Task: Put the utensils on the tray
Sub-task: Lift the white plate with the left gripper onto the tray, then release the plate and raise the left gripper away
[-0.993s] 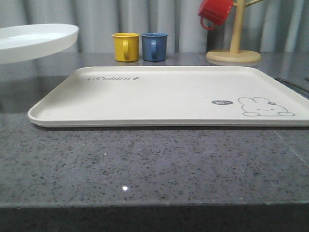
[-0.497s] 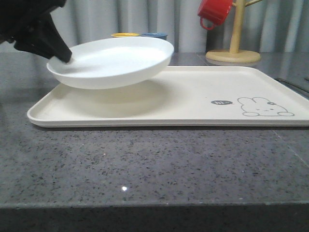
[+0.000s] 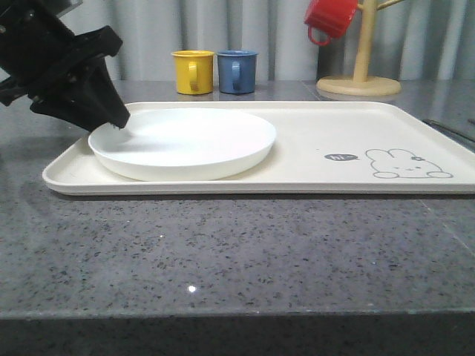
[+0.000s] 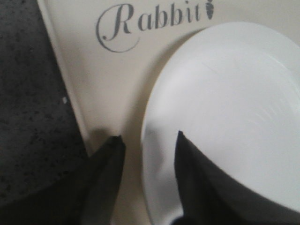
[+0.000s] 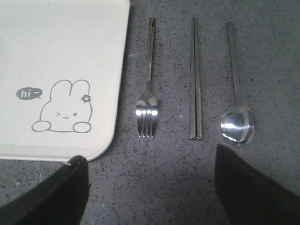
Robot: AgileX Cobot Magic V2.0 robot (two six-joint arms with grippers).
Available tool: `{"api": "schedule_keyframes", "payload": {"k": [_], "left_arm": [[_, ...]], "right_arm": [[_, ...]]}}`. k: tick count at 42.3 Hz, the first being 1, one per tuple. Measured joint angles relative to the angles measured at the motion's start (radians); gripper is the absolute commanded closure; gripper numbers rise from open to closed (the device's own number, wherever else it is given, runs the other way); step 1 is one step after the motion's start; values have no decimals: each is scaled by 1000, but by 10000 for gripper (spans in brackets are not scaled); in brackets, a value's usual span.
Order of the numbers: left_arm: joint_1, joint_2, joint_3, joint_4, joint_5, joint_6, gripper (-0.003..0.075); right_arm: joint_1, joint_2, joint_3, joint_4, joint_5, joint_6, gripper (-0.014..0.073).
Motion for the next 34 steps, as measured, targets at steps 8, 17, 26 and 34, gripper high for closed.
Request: {"api": "schedule_keyframes", "payload": {"k": [8, 17, 26, 34], "left_arm": [[-4, -35, -66, 58, 61, 0, 291], [-84, -190, -105, 163, 100, -10, 291], [-363, -353, -79, 563, 134, -266, 291], [-576, -526, 29, 824, 128, -521, 291]], "right_arm": [[0, 0, 0, 0, 0, 0, 12], [0, 0, 0, 0, 0, 0, 12], [0, 0, 0, 0, 0, 0, 12], [0, 0, 0, 0, 0, 0, 12]]}}
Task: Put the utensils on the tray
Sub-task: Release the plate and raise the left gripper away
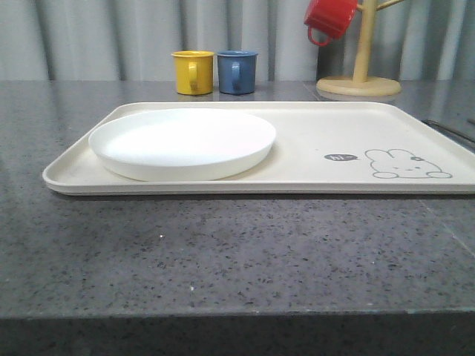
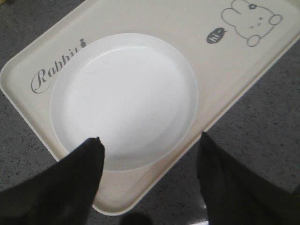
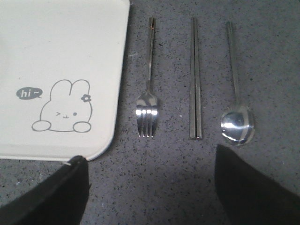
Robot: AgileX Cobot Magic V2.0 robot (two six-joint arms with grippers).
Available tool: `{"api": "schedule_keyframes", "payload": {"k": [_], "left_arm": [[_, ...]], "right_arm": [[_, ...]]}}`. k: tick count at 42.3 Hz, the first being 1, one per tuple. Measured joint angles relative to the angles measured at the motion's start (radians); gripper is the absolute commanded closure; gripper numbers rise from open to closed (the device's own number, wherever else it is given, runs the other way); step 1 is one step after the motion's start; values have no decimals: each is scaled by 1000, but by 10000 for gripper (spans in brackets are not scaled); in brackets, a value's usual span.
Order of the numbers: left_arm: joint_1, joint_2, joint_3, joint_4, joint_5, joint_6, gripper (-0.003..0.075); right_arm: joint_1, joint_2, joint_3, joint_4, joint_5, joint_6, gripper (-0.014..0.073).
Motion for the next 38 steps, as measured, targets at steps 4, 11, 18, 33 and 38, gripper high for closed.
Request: {"api": "schedule_keyframes", "payload": {"k": [4, 11, 18, 33, 38], "left_arm": [[-63, -112, 69, 25, -28, -53, 291], [-84, -278, 181, 32, -40, -75, 291], [-84, -384, 239, 34, -40, -78, 291], [-84, -423, 253, 36, -40, -79, 291], [-84, -423, 252, 36, -40, -79, 291]], "right_arm": [[0, 0, 0, 0, 0, 0, 12], [0, 0, 0, 0, 0, 0, 12], [0, 0, 0, 0, 0, 0, 12], [0, 18, -23, 17, 11, 0, 12], [0, 98, -105, 11, 93, 0, 12]]}}
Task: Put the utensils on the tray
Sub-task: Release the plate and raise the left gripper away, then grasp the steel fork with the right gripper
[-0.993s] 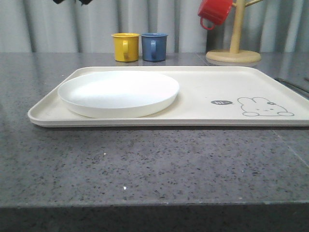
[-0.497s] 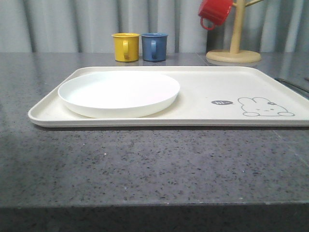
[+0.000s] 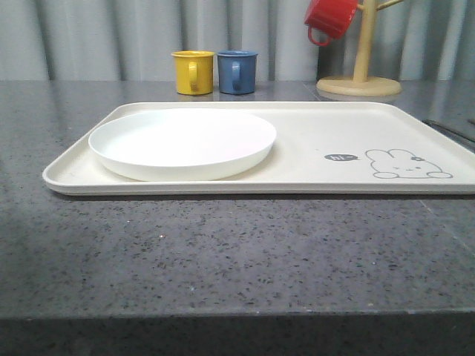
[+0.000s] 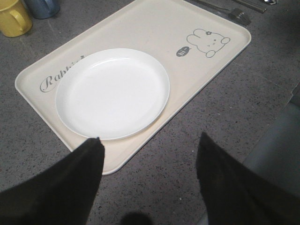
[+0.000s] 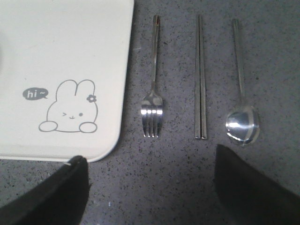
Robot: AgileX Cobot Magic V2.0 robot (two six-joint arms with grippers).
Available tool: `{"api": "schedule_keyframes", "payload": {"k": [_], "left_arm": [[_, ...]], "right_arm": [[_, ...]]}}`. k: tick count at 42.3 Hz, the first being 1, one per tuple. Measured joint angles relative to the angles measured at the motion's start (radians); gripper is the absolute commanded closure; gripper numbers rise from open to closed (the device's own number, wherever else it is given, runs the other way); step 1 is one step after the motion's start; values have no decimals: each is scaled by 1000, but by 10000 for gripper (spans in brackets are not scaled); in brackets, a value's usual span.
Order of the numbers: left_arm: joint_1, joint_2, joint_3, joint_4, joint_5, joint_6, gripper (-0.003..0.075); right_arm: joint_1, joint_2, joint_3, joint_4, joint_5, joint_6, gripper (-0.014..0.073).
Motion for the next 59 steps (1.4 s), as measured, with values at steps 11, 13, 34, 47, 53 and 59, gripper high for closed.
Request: {"api": "schedule_keyframes", "payload": {"k": [11, 13, 34, 47, 53, 59], "left_arm": [[0, 0, 3, 0, -2, 0, 291], [0, 0, 3, 0, -2, 0, 291], [0, 0, 3, 0, -2, 0, 291], [0, 0, 3, 0, -4, 0, 291], [0, 0, 3, 0, -7, -1, 291], [0, 0, 3, 0, -7, -2, 291]], "right_arm": [[0, 287, -204, -20, 181, -11, 97], [0, 345, -242, -20, 198, -17, 136], [0, 812, -547, -20, 262, -33, 180], [0, 980, -660, -20, 285, -33, 180], [0, 1017, -688, -20, 307, -34, 282], [-4, 1021, -693, -24, 317, -34, 480]]}}
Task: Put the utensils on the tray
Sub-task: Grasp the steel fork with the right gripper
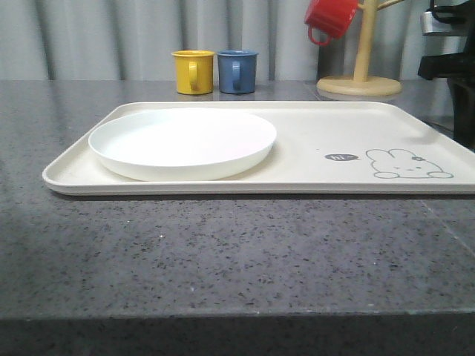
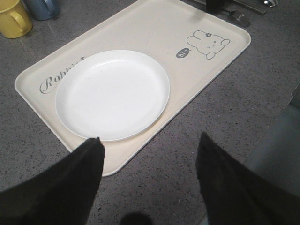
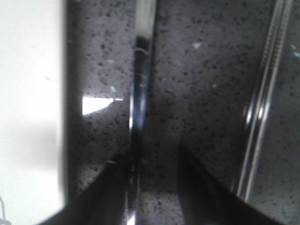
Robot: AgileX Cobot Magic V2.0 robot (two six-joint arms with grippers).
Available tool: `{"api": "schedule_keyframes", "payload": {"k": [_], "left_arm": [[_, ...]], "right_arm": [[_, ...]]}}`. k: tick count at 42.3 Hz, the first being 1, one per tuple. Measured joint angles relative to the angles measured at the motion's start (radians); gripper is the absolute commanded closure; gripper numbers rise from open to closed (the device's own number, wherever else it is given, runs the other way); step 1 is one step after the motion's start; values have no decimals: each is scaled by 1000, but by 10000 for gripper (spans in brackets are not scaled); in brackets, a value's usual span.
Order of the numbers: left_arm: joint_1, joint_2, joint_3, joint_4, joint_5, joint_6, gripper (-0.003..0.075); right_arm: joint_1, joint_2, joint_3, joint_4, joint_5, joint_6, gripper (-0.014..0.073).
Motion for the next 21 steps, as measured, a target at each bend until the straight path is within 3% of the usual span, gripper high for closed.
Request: {"api": "schedule_keyframes", "payload": {"k": [8, 21], "left_arm": [[0, 0, 0, 0, -1, 0, 291], [0, 0, 0, 0, -1, 0, 291]], "right_arm": [[0, 0, -2, 0, 26, 0, 628], [7, -46, -58, 8, 91, -2, 630]]}}
